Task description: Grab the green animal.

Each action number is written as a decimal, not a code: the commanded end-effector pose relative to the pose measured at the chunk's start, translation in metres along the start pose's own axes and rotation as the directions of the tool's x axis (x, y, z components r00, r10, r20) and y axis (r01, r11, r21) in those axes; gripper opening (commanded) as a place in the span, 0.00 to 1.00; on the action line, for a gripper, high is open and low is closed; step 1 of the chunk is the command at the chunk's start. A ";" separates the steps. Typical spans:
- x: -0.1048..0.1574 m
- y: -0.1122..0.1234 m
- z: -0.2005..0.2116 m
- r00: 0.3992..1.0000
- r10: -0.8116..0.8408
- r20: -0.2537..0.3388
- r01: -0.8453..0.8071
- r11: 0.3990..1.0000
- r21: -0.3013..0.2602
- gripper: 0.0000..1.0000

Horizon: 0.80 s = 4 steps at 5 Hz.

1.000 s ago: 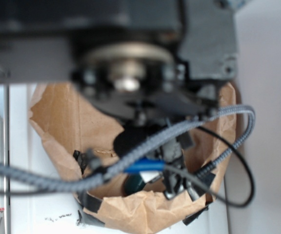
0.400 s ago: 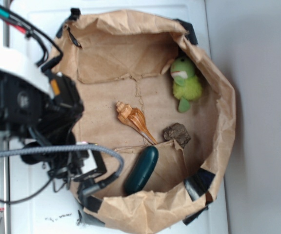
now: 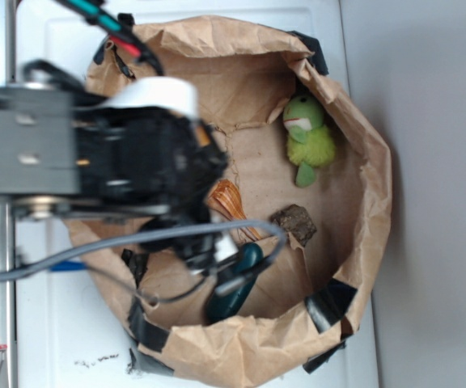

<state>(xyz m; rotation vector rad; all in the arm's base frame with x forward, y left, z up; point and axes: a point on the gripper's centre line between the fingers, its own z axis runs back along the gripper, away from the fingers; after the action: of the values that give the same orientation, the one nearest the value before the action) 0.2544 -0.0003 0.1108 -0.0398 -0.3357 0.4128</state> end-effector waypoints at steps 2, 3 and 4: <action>0.037 0.013 -0.013 0.995 0.089 0.038 -0.088 0.996 -0.024 1.00; 0.037 0.013 -0.013 0.995 0.089 0.038 -0.088 0.996 -0.024 1.00; 0.037 0.017 -0.023 0.948 0.309 0.077 -0.307 0.951 -0.036 1.00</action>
<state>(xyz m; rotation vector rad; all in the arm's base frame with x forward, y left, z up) 0.2863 0.0170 0.0911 -0.0889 -0.3835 0.7033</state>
